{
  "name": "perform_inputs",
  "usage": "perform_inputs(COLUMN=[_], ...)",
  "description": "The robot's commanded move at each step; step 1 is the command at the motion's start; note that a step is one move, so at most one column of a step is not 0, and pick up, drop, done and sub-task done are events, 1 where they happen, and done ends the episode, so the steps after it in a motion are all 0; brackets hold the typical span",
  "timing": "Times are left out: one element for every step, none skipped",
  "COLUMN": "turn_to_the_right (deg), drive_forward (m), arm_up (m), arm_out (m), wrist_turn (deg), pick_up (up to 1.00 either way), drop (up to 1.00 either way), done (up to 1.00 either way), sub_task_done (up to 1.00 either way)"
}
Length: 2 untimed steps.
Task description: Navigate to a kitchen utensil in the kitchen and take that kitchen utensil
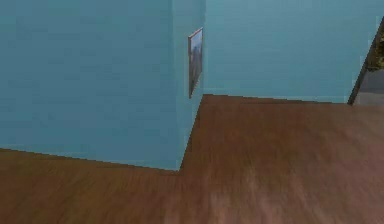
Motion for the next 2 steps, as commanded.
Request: perform_inputs(turn_to_the_right=[45.0,15.0], drive_forward=[0.0,0.0], arm_up=[0.0,0.0], arm_out=[0.0,0.0], wrist_turn=[0.0,0.0], pick_up=[0.0,0.0], drop=[0.0,0.0], done=[0.0,0.0], sub_task_done=[0.0,0.0])
